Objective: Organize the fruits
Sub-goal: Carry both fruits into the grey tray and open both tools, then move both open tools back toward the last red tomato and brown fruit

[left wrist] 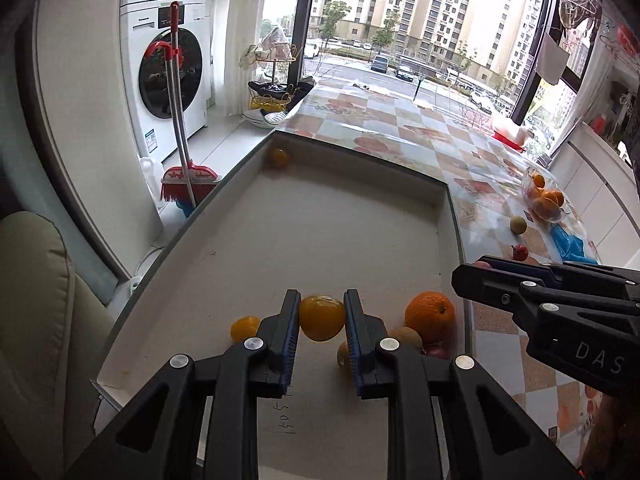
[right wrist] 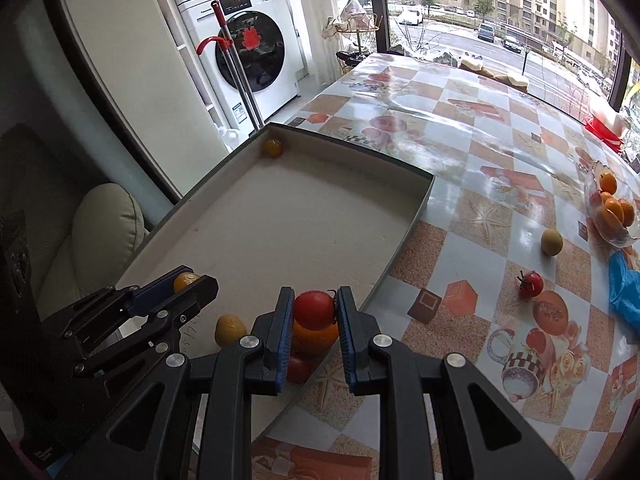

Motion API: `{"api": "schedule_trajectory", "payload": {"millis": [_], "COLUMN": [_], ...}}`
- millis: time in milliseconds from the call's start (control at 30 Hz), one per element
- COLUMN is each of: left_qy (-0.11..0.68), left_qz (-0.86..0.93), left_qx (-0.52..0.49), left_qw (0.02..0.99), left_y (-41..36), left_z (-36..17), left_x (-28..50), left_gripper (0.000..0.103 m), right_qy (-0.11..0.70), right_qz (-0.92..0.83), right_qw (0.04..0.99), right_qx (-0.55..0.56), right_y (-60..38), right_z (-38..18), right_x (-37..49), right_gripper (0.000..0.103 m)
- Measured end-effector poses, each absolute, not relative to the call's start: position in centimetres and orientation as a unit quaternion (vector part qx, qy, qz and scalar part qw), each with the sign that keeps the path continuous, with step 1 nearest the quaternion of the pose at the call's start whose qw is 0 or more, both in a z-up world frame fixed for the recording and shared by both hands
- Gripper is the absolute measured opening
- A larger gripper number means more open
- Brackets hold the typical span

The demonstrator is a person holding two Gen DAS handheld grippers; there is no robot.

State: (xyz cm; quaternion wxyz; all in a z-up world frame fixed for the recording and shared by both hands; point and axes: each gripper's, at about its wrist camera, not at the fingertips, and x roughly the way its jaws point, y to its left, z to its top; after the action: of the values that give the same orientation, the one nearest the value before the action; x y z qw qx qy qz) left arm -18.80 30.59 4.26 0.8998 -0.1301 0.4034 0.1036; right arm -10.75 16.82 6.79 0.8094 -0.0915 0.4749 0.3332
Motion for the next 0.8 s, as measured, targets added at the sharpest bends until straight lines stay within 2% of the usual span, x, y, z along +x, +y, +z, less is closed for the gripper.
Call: {"api": "schedule_trajectory", "payload": {"millis": [400, 433, 467, 500, 533, 567, 600, 700, 800], "left_qy": [0.426, 0.43, 0.435, 0.44, 0.44, 0.432, 0.418, 0.42, 0.419], "left_qz": [0.102, 0.102, 0.103, 0.104, 0.105, 0.107, 0.112, 0.112, 0.11], "left_qx": [-0.114, -0.112, -0.111, -0.111, -0.113, -0.118, -0.119, -0.1, -0.094], "left_qw": [0.892, 0.89, 0.888, 0.885, 0.885, 0.888, 0.894, 0.895, 0.896], "left_y": [30.3, 30.2, 30.2, 30.3, 30.3, 30.4, 30.4, 29.8, 29.2], "left_z": [2.7, 2.6, 2.4, 2.3, 2.2, 2.4, 2.8, 3.3, 3.7], "left_x": [-18.7, -18.7, -18.6, -18.5, -18.6, -18.9, -19.2, -19.2, -19.2], "left_gripper": [0.024, 0.025, 0.026, 0.045, 0.081, 0.094, 0.101, 0.101, 0.101], "right_qy": [0.49, 0.491, 0.491, 0.489, 0.486, 0.482, 0.478, 0.473, 0.459], "right_qz": [0.351, 0.35, 0.351, 0.353, 0.354, 0.349, 0.348, 0.333, 0.309], "right_qw": [0.792, 0.792, 0.792, 0.792, 0.794, 0.799, 0.802, 0.812, 0.831], "right_qx": [-0.099, -0.098, -0.095, -0.091, -0.087, -0.087, -0.084, -0.074, -0.059], "right_y": [19.2, 19.2, 19.1, 19.0, 18.8, 18.6, 18.4, 17.2, 15.1], "right_z": [5.8, 5.8, 5.8, 6.0, 6.2, 6.4, 6.6, 7.2, 7.6], "right_x": [-11.5, -11.5, -11.5, -11.4, -11.5, -11.5, -11.5, -11.3, -10.7], "right_gripper": [0.025, 0.029, 0.041, 0.05, 0.069, 0.079, 0.081, 0.087, 0.1]}}
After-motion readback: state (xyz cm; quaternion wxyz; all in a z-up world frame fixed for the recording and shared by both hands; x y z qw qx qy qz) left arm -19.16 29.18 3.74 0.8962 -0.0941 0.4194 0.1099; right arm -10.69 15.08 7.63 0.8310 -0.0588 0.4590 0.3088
